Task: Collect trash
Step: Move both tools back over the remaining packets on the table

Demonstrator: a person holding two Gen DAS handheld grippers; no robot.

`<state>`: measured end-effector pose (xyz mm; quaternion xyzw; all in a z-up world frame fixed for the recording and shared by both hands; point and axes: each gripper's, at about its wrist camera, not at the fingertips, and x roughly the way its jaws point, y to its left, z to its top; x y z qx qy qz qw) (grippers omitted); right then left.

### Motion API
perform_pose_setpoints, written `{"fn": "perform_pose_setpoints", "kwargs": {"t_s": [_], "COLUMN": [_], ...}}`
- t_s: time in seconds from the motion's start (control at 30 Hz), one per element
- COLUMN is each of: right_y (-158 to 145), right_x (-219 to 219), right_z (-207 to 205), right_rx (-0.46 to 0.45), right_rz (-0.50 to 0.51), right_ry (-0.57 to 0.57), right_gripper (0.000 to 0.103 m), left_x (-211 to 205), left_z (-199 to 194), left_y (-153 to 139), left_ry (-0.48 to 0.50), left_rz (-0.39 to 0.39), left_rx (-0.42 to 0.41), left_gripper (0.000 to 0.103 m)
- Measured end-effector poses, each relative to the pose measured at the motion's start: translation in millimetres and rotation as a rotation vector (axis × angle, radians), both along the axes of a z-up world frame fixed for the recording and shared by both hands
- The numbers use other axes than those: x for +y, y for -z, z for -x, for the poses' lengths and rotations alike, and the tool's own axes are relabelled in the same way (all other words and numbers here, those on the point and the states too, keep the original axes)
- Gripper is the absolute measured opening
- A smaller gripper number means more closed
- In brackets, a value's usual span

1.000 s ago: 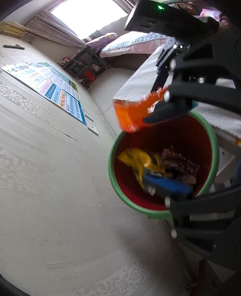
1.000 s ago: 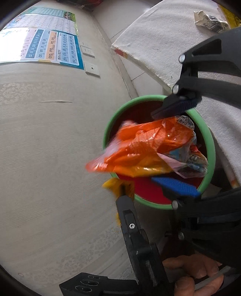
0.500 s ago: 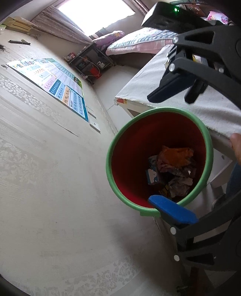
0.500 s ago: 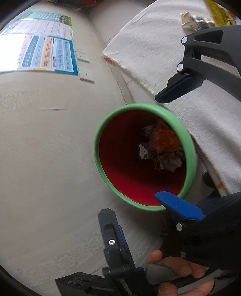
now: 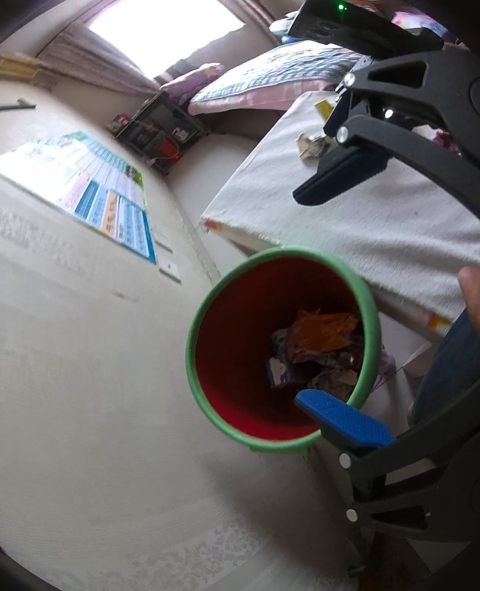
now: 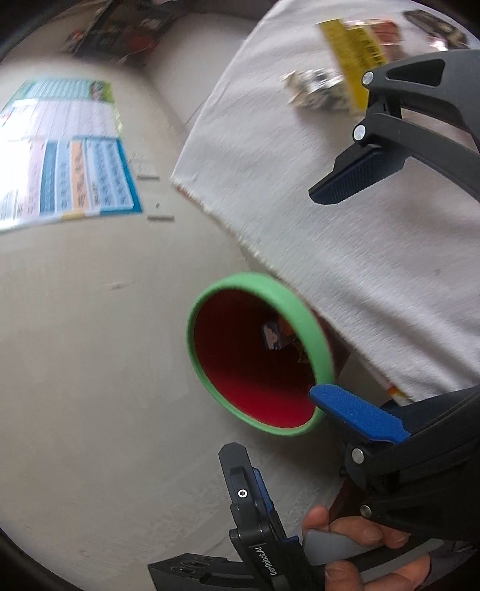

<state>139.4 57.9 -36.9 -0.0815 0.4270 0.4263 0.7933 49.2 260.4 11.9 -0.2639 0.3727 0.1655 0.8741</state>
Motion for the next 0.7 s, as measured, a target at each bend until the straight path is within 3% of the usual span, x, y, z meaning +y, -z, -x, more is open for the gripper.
{"fn": "perform_pose_setpoints", "kwargs": {"t_s": [0.23,0.33,0.47,0.7], "right_y": [8.6,11.4,15.3,21.1], "right_x": [-67.9,-102.7,-152.0,-221.3], "right_z": [-4.3,-4.7,-7.0,-11.5], "right_rx": [0.025,0.027,0.036,0.048], "right_rz": [0.027,0.039,0.059,0.08], "right_ry": [0.123,0.179,0.265,0.403], "right_gripper": [0.095,0.095,0.095,0.095], "left_x": [-57.0,-79.0,-110.8,-160.9], "left_z": [-17.1,-22.1,-37.4,-55.1], "left_y": [-3.5,1.1,10.4,15.7], "left_ry": [0.107,0.136,0.265,0.401], "left_rz": [-0.061,-0.028,0.032,0.046], "left_rx": [-0.037,-0.055,-0.027,0.004], "left_gripper": [0.098,0.098,0.098,0.098]}}
